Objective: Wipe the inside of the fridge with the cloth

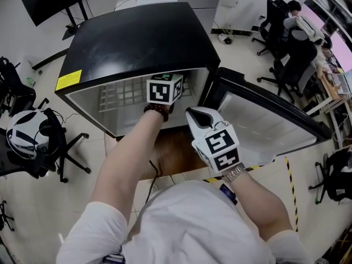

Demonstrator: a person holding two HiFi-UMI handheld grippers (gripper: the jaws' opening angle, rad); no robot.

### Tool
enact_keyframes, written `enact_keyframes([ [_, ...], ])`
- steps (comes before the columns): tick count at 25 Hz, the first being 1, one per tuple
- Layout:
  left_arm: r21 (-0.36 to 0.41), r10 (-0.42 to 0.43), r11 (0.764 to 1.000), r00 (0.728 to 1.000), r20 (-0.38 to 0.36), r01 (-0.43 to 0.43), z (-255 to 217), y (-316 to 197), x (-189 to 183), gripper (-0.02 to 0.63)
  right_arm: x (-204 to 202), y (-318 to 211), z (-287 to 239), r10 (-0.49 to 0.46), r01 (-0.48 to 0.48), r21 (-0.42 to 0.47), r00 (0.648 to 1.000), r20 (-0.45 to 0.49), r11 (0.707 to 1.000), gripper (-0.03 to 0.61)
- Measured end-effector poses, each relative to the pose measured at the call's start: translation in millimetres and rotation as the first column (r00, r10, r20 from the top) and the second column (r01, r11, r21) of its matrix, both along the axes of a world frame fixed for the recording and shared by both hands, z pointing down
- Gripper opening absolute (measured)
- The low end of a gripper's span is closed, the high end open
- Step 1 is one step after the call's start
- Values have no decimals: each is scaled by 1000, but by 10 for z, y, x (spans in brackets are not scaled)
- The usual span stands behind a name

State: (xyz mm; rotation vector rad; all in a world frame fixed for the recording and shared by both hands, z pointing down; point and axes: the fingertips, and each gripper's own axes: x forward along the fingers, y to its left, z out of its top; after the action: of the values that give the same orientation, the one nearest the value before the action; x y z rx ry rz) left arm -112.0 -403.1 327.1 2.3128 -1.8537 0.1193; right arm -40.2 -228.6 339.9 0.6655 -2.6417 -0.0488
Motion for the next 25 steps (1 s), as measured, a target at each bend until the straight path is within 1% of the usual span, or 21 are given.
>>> enact_keyframes([
  [4,10,48,999,999,-8,-48,17,69,80,67,6,25,1,-1,1,-5,1000,5,1000,2],
  [13,24,145,989,989,23,-146,38,316,301,66,0,151,26,-16,16,-4,1000,-2,1000,2],
  [17,29,181,983,983,30,-182,30,423,370,66,20,201,69,-21,21,-6,1000,-11,1000,2],
  [25,40,250,967,966,67,-253,12,657,523,64,80,251,165,-20,20,-28,1000,-21,999,2],
])
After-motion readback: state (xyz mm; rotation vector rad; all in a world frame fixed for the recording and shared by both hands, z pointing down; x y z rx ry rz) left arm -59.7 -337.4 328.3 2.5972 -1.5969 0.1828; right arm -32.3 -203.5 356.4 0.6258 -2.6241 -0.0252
